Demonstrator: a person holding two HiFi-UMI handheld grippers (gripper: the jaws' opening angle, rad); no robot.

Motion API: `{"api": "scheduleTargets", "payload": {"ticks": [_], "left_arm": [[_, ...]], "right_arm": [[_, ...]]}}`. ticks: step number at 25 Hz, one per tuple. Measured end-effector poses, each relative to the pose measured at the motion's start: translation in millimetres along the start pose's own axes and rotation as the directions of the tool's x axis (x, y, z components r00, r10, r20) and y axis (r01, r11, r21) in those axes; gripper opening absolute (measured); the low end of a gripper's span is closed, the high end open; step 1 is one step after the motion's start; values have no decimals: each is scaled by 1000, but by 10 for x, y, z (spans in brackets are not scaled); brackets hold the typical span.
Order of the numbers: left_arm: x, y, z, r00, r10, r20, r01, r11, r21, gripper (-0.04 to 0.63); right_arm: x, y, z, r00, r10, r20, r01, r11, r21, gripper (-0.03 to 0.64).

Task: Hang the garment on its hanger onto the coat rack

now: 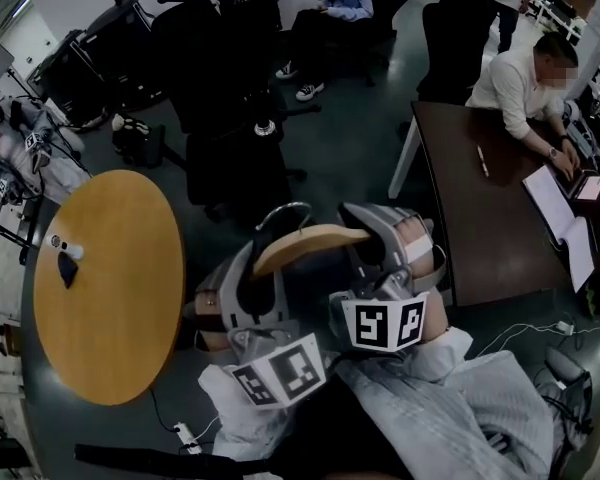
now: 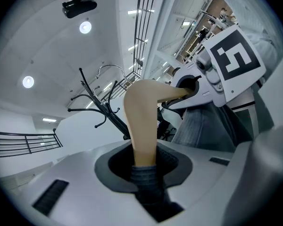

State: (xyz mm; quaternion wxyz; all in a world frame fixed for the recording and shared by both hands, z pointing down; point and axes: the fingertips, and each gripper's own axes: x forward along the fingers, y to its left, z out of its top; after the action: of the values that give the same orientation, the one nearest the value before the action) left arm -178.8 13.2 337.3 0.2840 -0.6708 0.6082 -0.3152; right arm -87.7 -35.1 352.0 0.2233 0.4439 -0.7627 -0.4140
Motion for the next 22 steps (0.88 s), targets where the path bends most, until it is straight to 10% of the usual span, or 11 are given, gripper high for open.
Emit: {"api": "scheduleTargets", "payload": {"ticks": [22], "left_arm": [[2766,1542,314,981,161,104,-163,987,5,84]], "right_arm": [[2855,-1531,-170,979,-161,124,172,981,-84,6]]}}
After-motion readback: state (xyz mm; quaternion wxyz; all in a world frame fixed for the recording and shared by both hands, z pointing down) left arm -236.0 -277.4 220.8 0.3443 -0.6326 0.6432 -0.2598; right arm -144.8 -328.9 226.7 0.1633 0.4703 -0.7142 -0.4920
